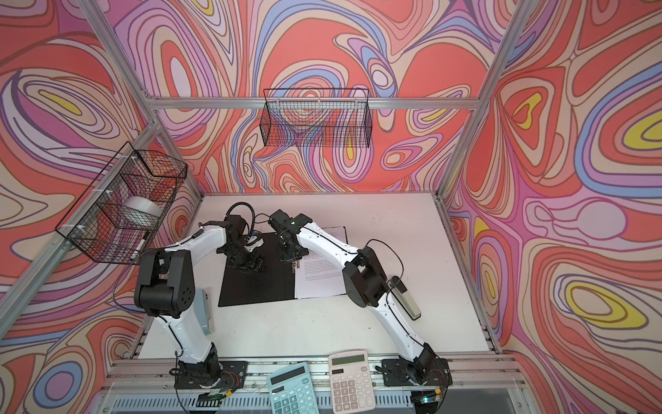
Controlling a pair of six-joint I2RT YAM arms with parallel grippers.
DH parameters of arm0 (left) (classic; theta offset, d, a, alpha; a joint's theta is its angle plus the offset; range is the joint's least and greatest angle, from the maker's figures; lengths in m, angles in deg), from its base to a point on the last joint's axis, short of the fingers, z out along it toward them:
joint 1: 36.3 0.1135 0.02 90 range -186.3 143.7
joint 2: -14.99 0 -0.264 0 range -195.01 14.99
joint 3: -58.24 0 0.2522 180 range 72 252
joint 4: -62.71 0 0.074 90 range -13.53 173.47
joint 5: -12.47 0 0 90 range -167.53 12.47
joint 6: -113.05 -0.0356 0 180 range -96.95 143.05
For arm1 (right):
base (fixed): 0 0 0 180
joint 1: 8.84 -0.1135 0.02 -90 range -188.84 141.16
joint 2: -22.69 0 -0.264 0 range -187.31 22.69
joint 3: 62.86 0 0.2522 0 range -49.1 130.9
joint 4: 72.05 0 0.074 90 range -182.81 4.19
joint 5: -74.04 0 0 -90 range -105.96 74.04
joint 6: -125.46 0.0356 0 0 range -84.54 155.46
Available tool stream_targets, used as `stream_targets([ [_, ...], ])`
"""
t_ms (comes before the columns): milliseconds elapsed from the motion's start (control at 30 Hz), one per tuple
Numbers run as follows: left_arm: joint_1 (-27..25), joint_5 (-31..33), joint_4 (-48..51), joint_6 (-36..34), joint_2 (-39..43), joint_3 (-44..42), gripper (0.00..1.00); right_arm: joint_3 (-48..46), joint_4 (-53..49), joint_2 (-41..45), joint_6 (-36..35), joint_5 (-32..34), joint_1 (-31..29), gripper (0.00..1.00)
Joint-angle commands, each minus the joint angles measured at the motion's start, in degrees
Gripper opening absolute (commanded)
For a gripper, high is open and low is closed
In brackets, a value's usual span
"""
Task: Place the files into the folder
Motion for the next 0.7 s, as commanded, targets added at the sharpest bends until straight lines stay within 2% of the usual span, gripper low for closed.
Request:
stream_targets([
  [0,0.4,0.3,1.2,0.0,-0.6,1.3,0.7,-1.3,-1.7,-1.6,-0.9,1.4,0.3,0.11],
  [667,1.3,-0.5,0.8,-0.7,-1.1,0.6,0.7,-1.8,-3.6,-3.9,-1.9,2.6,0.4,0.11],
])
